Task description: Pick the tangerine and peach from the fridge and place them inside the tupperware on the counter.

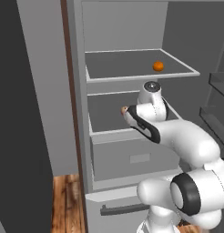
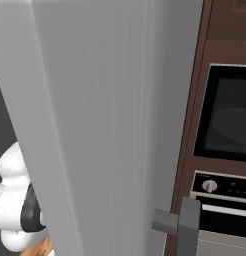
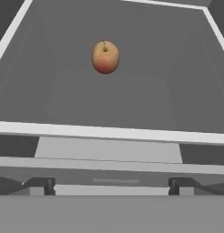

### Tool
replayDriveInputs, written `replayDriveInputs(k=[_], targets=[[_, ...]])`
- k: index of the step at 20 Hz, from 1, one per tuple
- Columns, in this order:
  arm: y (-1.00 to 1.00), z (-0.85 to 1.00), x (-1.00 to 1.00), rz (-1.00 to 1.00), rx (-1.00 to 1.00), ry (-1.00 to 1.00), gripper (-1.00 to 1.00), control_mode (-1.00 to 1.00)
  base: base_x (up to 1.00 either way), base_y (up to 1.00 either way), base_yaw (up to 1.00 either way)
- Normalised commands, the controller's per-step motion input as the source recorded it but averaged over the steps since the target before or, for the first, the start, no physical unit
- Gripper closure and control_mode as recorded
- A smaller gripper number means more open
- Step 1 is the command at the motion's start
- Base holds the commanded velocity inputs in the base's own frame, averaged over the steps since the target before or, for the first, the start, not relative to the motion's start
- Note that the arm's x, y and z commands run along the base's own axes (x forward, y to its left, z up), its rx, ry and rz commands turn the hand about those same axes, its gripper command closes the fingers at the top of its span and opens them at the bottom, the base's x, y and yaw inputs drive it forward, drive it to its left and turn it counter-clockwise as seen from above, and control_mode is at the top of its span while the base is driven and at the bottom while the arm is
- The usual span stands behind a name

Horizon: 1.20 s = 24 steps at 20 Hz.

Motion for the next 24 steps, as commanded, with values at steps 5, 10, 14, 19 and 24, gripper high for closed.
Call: replayDriveInputs(k=[5, 10, 14, 19, 24], targets=[[0.00, -0.08, 0.50, 0.00, 0.07, 0.01, -1.00, -1.00, 0.00, 0.00, 0.00], [0.00, -0.11, 0.42, 0.00, 0.00, 0.00, -1.00, -1.00, 0.00, 0.00, 0.00], [0.00, -0.18, 0.36, 0.00, 0.00, 0.00, -1.00, -1.00, 0.00, 0.00, 0.00], [0.00, -0.16, 0.36, 0.00, 0.00, 0.00, -1.00, -1.00, 0.00, 0.00, 0.00], [0.00, -0.17, 0.31, 0.00, 0.01, 0.00, -1.00, -1.00, 0.00, 0.00, 0.00]])
